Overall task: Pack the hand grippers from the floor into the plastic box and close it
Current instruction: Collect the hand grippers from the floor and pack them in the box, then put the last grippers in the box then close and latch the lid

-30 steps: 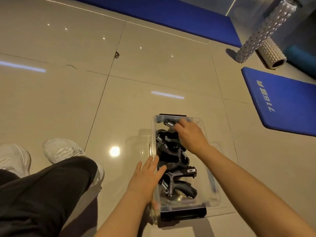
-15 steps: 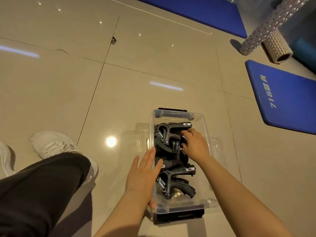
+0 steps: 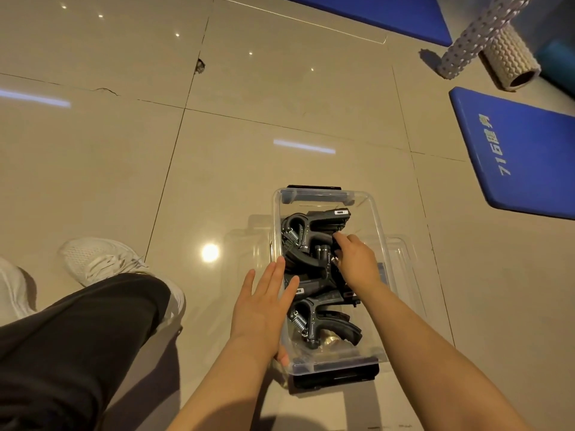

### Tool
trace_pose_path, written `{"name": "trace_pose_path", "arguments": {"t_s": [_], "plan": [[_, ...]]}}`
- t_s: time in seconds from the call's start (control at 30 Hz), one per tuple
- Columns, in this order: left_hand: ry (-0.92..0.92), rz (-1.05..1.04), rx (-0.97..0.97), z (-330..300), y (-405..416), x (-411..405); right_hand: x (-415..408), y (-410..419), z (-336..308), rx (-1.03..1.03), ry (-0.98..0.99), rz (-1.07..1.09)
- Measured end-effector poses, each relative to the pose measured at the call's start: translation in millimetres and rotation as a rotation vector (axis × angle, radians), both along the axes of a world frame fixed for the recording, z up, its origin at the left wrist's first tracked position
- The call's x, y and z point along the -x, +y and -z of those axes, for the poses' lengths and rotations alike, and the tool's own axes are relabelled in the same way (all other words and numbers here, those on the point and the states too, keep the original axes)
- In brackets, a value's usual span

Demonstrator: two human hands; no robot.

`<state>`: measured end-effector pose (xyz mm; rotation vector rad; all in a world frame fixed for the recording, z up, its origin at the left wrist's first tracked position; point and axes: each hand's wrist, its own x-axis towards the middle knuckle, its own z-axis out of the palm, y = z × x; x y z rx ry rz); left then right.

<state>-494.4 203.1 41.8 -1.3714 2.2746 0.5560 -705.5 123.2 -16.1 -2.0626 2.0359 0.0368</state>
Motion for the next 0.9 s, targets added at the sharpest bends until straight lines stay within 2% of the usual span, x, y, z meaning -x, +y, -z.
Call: {"name": "trace_pose_path", "arguments": {"t_s": [0.17, 0.37, 0.6, 0.77, 0.9], "plan": [[0.035, -0.002, -0.006, -2.2, -1.4, -0.9, -6.6, -4.7, -11.8, -0.112, 0.004, 0.044], [0.248, -0.154, 0.075, -22.3, -4.8, -8.0, -9.7, 36.0, -46.2, -0.168, -0.029, 0.109], [0.439, -0.215, 0.319, -66.3, 7.2, -19.7, -15.8, 127.1, -87.6, -0.159, -0.264, 0.151], [0.466, -0.248, 0.481, -102.0, 31.5, -38.5, -42.7, 140.9, -128.9, -0.159, -0.328, 0.004], [0.647, -0.441, 0.569, -139.4, 58.8, -65.0, -84.0, 133.8, -175.5, -0.017, -0.424, -0.103]]}}
